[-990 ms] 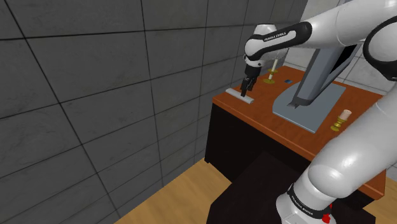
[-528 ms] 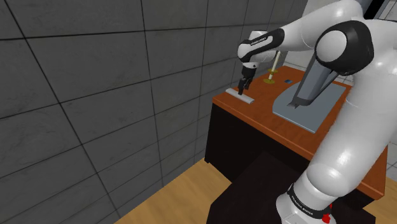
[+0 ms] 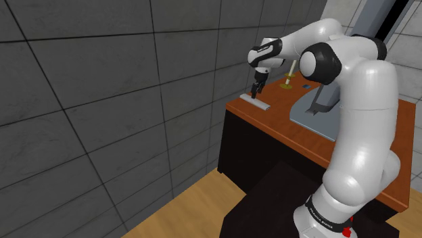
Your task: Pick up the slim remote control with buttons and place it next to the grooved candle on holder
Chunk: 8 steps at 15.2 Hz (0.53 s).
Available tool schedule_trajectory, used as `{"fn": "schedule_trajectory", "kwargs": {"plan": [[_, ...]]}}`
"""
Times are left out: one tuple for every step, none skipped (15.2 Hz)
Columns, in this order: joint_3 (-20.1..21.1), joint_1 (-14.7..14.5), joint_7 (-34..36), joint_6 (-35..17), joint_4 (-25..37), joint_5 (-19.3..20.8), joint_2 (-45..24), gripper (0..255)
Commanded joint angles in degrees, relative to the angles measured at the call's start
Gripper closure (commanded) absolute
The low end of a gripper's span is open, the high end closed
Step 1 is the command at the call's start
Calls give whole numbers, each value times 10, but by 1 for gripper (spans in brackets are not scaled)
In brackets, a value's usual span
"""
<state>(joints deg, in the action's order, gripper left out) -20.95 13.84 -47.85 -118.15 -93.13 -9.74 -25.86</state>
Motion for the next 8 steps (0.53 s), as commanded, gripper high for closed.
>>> {"fn": "schedule_trajectory", "kwargs": {"plan": [[4, 6, -4, -2, 24, -8, -26, 0], [5, 7, -5, -8, 21, -9, -29, 0], [5, 7, -5, -14, 18, -10, -32, 0], [6, 7, -6, -20, 15, -12, -35, 0], [7, 8, -7, -26, 12, -13, -39, 0], [8, 8, -8, -32, 9, -14, -42, 0], [9, 9, -9, -38, 7, -16, -46, 0], [9, 9, -9, -41, 5, -17, -48, 0]]}}
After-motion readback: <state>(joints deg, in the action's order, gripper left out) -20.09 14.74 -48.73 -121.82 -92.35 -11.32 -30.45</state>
